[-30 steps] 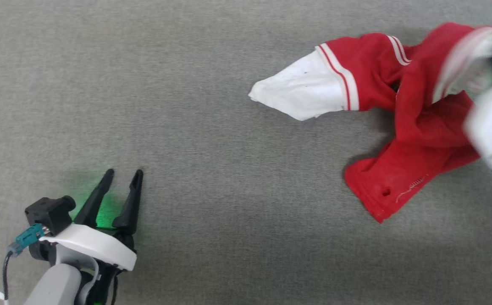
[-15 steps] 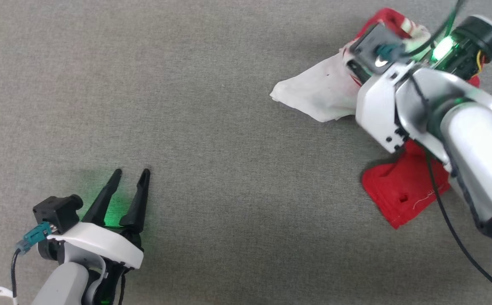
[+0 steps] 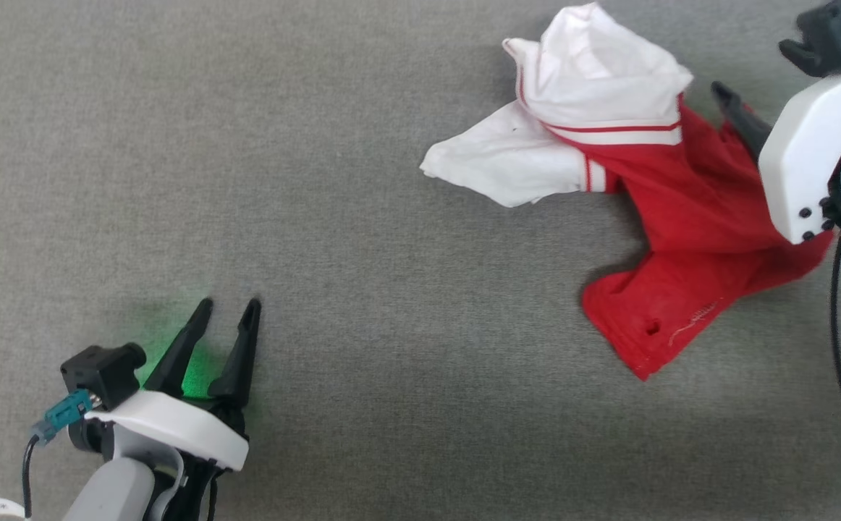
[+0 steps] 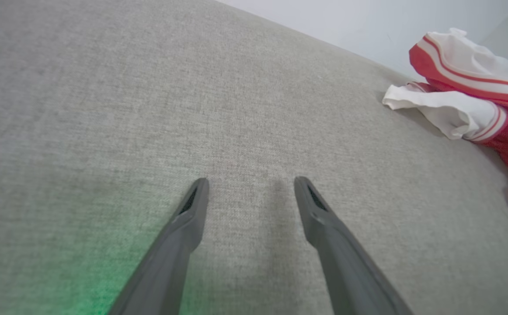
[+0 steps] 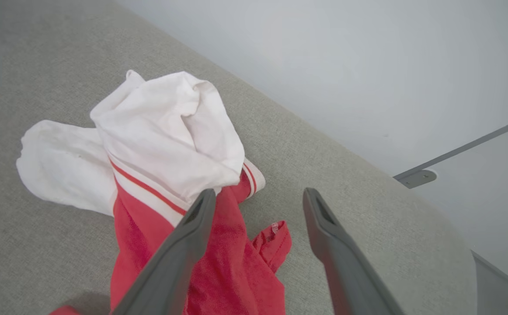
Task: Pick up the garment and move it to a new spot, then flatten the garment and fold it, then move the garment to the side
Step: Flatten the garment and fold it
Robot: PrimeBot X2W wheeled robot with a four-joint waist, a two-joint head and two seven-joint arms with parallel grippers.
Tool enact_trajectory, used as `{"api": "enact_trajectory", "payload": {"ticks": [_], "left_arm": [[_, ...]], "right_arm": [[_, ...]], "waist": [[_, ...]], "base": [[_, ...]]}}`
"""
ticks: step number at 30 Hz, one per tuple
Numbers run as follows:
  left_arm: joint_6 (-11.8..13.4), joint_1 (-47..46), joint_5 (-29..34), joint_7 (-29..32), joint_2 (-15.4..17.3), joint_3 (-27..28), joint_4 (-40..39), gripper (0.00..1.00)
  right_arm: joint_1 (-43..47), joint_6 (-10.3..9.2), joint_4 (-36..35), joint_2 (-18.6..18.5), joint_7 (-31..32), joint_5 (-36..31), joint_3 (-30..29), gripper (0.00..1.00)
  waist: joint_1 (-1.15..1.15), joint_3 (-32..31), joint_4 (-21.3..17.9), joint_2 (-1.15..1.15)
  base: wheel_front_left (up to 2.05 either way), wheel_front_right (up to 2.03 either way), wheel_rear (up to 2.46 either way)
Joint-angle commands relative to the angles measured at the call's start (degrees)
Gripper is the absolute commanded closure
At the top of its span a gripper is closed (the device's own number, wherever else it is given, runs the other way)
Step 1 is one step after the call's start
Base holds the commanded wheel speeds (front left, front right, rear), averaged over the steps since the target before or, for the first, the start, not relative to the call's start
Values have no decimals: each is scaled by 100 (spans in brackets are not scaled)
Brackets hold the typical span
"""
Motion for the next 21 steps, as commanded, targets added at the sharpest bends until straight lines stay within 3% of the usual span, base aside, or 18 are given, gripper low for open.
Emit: {"api": "enact_trajectory", "payload": {"ticks": [1, 10, 17, 18, 19, 20, 21], "left_arm": [[3, -112, 23, -3, -8, -44, -28, 0], [10, -258, -124, 1, -16, -185, 49, 0], [15, -340, -208, 16, -63, -229, 118, 0], [15, -348, -217, 20, -66, -223, 121, 0], [15, -353, -224, 20, -66, -220, 122, 0], [15, -358, -231, 20, -61, -213, 125, 0], [15, -357, -242, 20, -53, -202, 128, 0]], "right_arm": [[-7, -13, 50, 137, 176, 11, -109, 0], [-534, -14, 482, 315, 894, 57, 56, 0], [-754, -14, 857, 372, 1074, 68, 191, 0], [-737, -14, 895, 371, 1127, 80, 216, 44], [-723, -14, 910, 373, 1164, 103, 227, 60], [-721, -14, 917, 379, 1178, 116, 217, 89], [-719, -14, 926, 394, 1164, 116, 190, 100]], "waist": [[0, 112, 36, 0], [0, 390, 285, 0], [0, 483, 424, 0], [0, 487, 433, 0], [0, 490, 439, 0], [0, 491, 441, 0], [0, 489, 437, 0]], "base": [[0, 0, 0], [0, 0, 0], [0, 0, 0], [0, 0, 0], [0, 0, 0], [0, 0, 0], [0, 0, 0]]}}
